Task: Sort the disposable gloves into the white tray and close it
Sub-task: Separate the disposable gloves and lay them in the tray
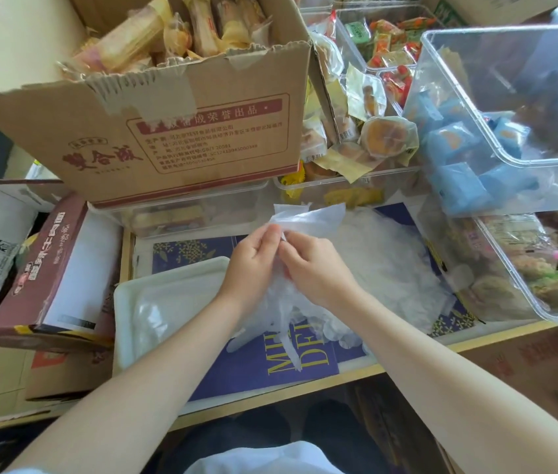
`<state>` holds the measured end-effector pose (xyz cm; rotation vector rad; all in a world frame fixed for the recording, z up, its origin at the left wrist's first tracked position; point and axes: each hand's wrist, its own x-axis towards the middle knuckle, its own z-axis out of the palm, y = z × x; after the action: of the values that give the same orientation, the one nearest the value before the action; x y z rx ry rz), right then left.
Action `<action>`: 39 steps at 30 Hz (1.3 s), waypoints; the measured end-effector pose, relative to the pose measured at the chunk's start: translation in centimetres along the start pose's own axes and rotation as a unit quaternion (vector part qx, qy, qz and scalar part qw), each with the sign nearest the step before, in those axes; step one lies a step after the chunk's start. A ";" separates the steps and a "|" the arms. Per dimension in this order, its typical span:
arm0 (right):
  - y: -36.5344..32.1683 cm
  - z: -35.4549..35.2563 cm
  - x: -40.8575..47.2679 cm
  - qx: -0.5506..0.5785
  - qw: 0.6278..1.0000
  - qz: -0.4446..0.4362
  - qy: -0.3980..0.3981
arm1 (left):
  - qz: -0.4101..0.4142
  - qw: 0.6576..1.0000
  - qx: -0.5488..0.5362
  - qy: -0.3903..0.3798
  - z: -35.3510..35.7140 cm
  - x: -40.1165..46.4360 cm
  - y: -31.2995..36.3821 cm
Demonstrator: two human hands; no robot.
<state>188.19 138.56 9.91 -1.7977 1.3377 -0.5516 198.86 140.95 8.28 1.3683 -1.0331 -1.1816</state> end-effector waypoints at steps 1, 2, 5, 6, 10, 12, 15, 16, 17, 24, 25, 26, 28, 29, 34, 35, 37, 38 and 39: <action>0.0 -0.1 -0.1 0.000 1.000 -0.002 -0.013 | -0.002 1.000 -0.025 -0.015 -0.1 -0.2 0.2; -0.1 -0.2 -0.2 0.005 1.000 -0.009 -0.017 | 0.002 0.999 -0.043 -0.031 -0.1 -0.4 0.4; -0.1 -0.6 -0.6 0.084 0.996 -0.019 -0.024 | 0.021 0.999 -0.015 -0.044 -0.6 -0.1 0.5; 0.0 -0.8 -0.8 0.119 0.992 -0.017 -0.032 | 0.026 0.999 0.017 -0.036 -0.7 0.0 0.6; 1.0 -2.1 -1.3 0.053 0.991 -0.057 0.107 | 0.041 0.999 0.028 -0.018 -0.9 0.3 1.7; 2.1 -3.4 -1.1 0.046 0.977 -0.050 0.205 | 0.045 0.998 0.030 -0.022 -1.2 0.5 2.4; 3.5 -5.5 -0.4 0.160 0.974 0.000 0.163 | 0.015 0.997 -0.045 -0.062 -1.7 0.6 3.8; 3.8 -6.1 -0.1 0.218 0.969 0.021 0.115 | 0.002 0.994 -0.078 -0.081 -1.8 0.6 4.2; 4.1 -6.7 0.1 0.280 0.957 0.031 0.065 | -0.012 0.989 -0.110 -0.095 -1.8 0.7 4.6; 5.1 -10.2 0.5 0.346 0.921 0.001 -0.179 | -0.070 0.975 -0.130 -0.164 -2.0 1.7 4.8; 5.1 -10.4 0.5 0.347 0.920 0.019 -0.182 | -0.085 0.978 -0.118 -0.150 -1.9 2.2 4.1; 6.2 -10.4 0.8 0.338 0.925 0.035 -0.172 | -0.105 0.979 -0.106 -0.139 -1.8 2.6 3.4; 7.7 -10.2 1.0 0.301 0.935 0.097 -0.159 | -0.153 0.975 -0.070 -0.148 -1.6 3.0 1.8; 8.4 -9.9 0.9 0.276 0.939 0.132 -0.154 | -0.181 0.969 -0.029 -0.166 -1.5 3.0 0.9; 13.3 -8.0 0.9 0.285 0.921 0.249 -0.087 | -0.257 0.913 0.232 -0.215 -0.2 2.8 -3.6; 13.9 -7.9 0.9 0.305 0.913 0.261 -0.078 | -0.253 0.907 0.266 -0.207 0.2 2.6 -4.5; 14.8 -8.0 0.9 0.316 0.906 0.265 -0.092 | -0.242 0.913 0.279 -0.172 1.0 2.4 -6.3; 15.4 -8.1 0.9 0.305 0.909 0.262 -0.110 | -0.238 0.920 0.271 -0.156 1.4 2.3 -6.9; 16.0 -8.3 1.0 0.294 0.910 0.262 -0.130 | -0.236 0.925 0.262 -0.138 1.7 2.3 -7.3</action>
<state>173.19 133.00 1.65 -0.9322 1.2274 -0.3463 197.44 139.29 0.77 1.9905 -1.3267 -1.5539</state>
